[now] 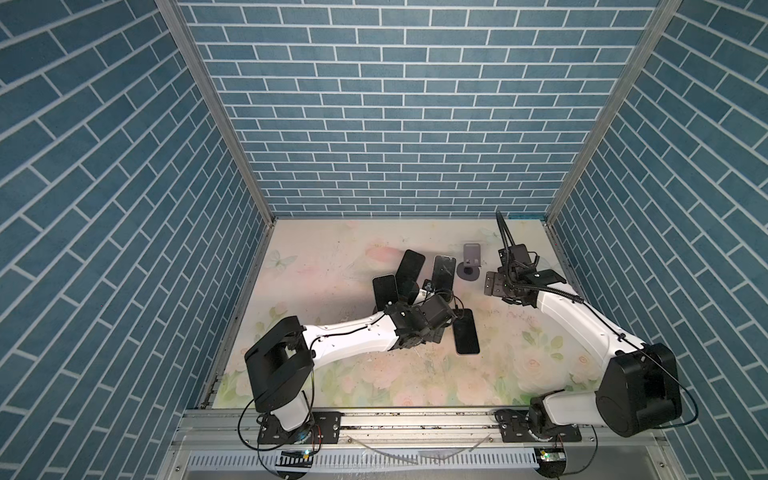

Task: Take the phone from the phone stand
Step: 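Reach the left gripper to the nearest upright black phone and grasp it, then lift the black phone off its grey stand with the left gripper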

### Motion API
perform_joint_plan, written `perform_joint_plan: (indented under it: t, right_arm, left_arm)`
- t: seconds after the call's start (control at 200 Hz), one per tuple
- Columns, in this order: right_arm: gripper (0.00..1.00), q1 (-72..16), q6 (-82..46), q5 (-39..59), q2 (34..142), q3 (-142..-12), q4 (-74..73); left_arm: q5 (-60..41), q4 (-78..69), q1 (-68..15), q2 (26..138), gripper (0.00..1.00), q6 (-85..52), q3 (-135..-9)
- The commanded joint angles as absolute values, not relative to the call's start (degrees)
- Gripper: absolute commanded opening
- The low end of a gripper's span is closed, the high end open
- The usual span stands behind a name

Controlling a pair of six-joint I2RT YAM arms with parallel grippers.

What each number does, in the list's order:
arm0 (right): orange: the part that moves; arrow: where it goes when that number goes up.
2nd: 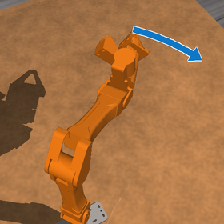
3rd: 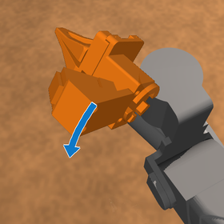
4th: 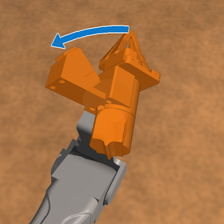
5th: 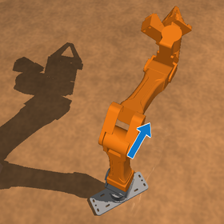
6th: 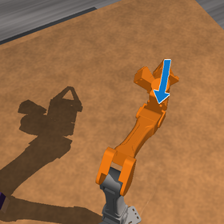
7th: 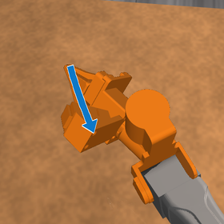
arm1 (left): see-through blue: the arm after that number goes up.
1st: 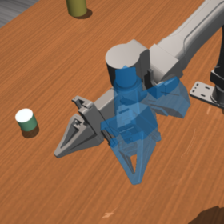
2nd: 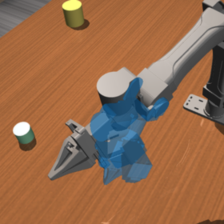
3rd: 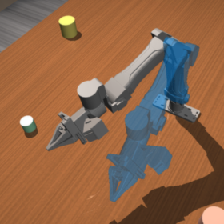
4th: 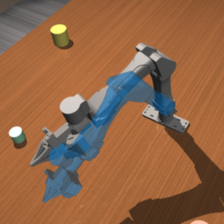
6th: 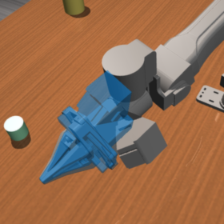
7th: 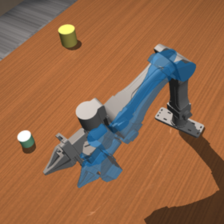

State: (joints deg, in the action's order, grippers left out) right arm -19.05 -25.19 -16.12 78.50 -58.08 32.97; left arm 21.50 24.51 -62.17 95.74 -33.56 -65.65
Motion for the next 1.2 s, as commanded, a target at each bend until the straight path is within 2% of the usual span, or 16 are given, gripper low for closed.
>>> perform_joint_plan:
  t: [0.0,0.435,0.56,0.88,1.195]
  right_arm:
    - [0.98,-18.8,-24.2,-15.0,78.0,-56.5,32.3]
    - [0.97,-18.8,-24.6,-13.8,78.8,-56.6,31.9]
    - [0.98,-18.8,-24.7,-13.8,79.0,-56.5,32.0]
    - [0.97,-18.8,-25.0,-13.5,79.2,-56.4,32.2]
    - [0.97,-18.8,-25.7,-12.8,79.9,-56.6,32.3]
  left_arm:
    - [20.5,24.6,-62.3,97.1,1.00,-32.5,-67.5]
    - [23.6,24.1,-62.4,100.3,0.93,-31.7,-67.7]
    - [24.9,23.5,-62.4,100.5,0.88,-31.3,-67.3]
    - [26.5,23.8,-62.4,100.9,0.55,-30.0,-67.4]
    - [26.7,22.8,-62.5,96.0,0.54,-25.5,-67.4]
